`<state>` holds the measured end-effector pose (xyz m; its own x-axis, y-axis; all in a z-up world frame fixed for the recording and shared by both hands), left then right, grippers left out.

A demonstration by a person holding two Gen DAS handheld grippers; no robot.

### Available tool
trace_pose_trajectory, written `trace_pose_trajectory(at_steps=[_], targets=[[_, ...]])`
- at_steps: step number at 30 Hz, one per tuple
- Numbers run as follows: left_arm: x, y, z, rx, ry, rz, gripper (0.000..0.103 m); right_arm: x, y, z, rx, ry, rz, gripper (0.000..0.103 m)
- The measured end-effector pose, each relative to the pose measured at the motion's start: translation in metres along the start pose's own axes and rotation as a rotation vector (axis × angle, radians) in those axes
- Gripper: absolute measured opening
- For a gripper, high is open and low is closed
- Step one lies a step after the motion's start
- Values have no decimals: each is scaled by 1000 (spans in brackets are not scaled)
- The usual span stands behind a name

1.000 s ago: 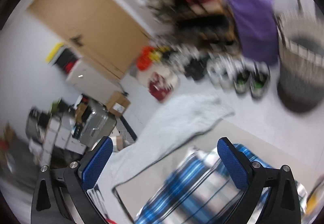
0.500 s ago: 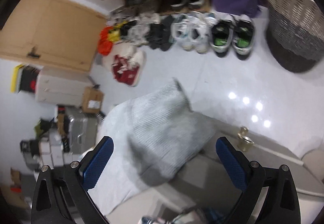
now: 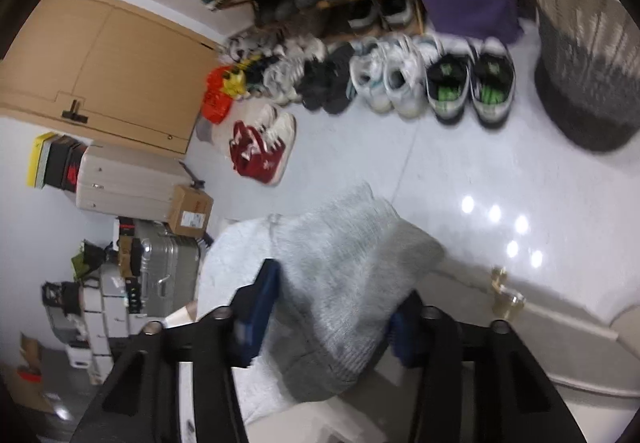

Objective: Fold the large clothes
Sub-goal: 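Grasp the grey hoodie sleeve cuff with the right gripper, then lift the held sleeve and lay it across the hoodie body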

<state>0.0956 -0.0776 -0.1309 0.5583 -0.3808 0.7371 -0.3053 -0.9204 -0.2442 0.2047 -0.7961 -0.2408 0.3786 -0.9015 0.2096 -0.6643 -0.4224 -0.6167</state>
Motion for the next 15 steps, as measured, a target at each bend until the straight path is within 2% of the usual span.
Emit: trace_pose_trajectory(at_steps=[2,4,10,15], targets=[[2,-1,0,-2,2,-7,102,6,-4,-11,-5,64,-11,7],[4,-1,0,-5,4,-16,102,11,-10,-21,15,126,-23,7],[5,-5,3,-10,-3,-37,102,14,-30,-39,-23,226,-133,6],[11,-9,-4,-8,25,-58,102,12,-73,-73,-63,353,-277,6]])
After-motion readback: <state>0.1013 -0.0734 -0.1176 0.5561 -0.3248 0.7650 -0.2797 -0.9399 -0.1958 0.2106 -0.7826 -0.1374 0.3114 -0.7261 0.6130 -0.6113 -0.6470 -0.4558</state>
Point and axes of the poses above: each gripper's, at about its wrist camera, not at the fingertips, and z roughly the way its jaws point, y to its right, x to its top, the point moved 10 cm from there along z, roughly the way its jaws point, and after that the axes turned 4 degrees about -y, right-handed, at the moved point
